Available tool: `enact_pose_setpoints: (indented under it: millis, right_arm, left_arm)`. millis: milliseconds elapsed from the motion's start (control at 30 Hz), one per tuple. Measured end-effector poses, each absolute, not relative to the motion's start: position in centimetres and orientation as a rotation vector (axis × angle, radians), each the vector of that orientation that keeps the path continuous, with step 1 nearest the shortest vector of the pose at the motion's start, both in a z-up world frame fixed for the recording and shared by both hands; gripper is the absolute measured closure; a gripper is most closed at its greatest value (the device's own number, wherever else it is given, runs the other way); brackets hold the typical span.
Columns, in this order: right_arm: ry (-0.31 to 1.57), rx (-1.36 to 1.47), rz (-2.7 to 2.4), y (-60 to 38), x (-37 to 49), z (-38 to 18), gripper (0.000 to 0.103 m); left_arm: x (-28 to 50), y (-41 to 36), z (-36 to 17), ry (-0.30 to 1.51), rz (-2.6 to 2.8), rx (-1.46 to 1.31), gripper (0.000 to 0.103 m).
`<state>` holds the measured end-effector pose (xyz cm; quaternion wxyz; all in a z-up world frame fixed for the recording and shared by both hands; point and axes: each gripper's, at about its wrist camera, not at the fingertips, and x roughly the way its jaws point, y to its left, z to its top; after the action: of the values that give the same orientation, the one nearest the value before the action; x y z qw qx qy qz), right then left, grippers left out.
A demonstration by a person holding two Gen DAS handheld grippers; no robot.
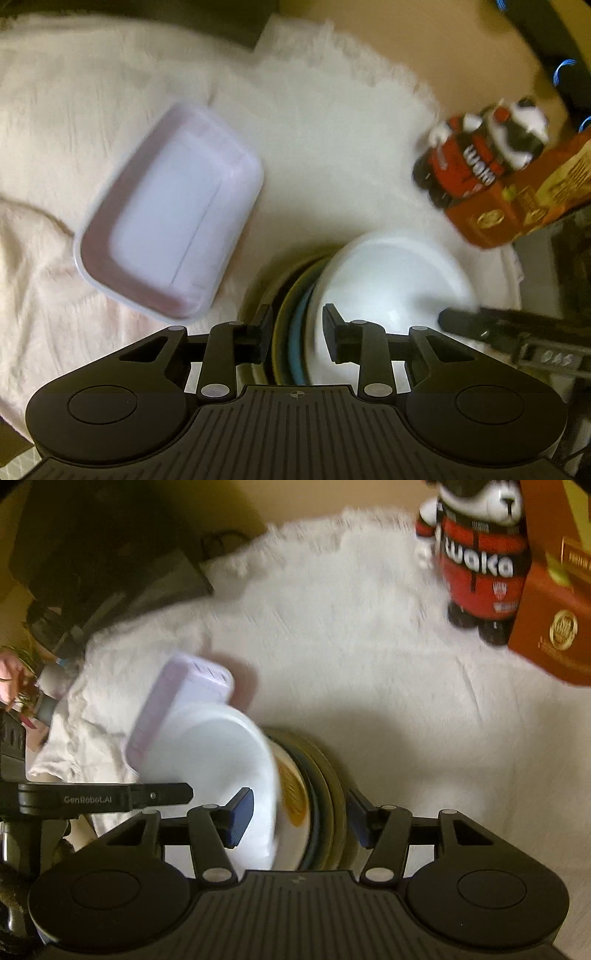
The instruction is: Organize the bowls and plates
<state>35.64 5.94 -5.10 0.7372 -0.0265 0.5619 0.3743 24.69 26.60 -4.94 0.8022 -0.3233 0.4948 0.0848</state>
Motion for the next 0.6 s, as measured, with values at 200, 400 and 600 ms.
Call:
enact_pose_setpoints:
  millis: [200,400,600]
  right_arm:
    - [1.234,-0.068,0.86,6.4,34.3,-5.4,0.053]
    - [1.208,-0.089,0.861,5.9,33.4,-5.5,0.057]
    - [1.236,-0.078,0.845,5.7,33.2,-6.3,0.06]
  left_arm:
    - [24.3,26.2,-3.7,1.039,0.212,-0.674,0.07]
    - [23.9,25.1,-4.3,1.056,0.185,-0.719,0.069]
    - [24.2,24.4,-3.8,1.06,0.204,-0.683,0.07]
